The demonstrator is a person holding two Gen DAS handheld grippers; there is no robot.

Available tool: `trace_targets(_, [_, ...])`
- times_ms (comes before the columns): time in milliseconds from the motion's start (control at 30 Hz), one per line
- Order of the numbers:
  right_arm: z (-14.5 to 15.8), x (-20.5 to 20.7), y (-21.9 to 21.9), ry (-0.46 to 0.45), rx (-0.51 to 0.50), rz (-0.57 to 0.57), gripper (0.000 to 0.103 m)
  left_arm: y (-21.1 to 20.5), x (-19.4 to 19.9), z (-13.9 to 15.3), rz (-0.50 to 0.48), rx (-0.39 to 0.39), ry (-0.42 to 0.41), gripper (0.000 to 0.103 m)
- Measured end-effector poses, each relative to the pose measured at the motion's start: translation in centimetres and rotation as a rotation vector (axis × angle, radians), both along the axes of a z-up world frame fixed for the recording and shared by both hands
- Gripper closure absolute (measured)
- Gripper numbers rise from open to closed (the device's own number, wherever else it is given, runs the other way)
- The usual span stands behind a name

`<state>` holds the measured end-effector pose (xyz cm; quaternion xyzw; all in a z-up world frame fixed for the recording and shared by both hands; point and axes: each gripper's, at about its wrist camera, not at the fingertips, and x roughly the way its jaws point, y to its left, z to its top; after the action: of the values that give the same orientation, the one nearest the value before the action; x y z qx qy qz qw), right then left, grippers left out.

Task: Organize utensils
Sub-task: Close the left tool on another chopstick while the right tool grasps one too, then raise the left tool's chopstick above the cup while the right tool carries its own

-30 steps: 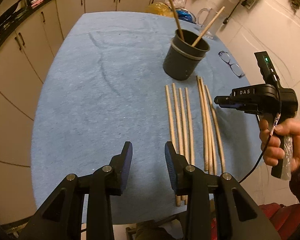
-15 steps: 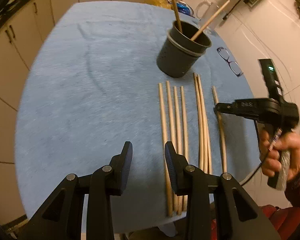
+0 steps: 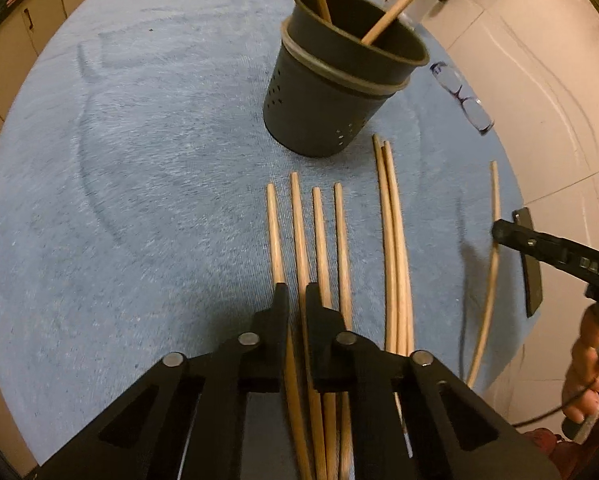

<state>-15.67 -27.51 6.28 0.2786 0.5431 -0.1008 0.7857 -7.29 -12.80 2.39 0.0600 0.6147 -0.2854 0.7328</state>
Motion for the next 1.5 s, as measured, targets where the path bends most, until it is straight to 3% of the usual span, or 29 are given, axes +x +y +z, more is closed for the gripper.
trace_targets(200, [0.0, 0.3, 0.3, 0.001, 0.007, 0.017, 0.096, -0.5, 1.1, -1.0, 0.030, 0.046, 0.005, 0.097])
trace_targets(633, [0.7, 1.2, 1.9, -0.028, 0.005, 0.062, 0.096, -0.2, 0.6, -0.9, 0.067, 0.008, -0.038, 0.097])
trace_targets(800, [2.2, 0.8, 2.5, -0.068, -0.006, 0.062, 0.096, 1.7, -0.4, 3.1, 0.102, -0.074, -0.147, 0.097])
trace_targets(1067, [6.7, -0.7, 3.8, -0.206, -0.071, 0.070, 0.096, 3.2, -1.8, 9.4, 0.134, -0.139, -0.295, 0.097])
trace_targets(1500, [9.5, -2.2, 5.4, -0.301, -0.133, 0.088, 0.096, 4.8, -3.4, 13.5, 0.126, -0.187, -0.385, 0.097])
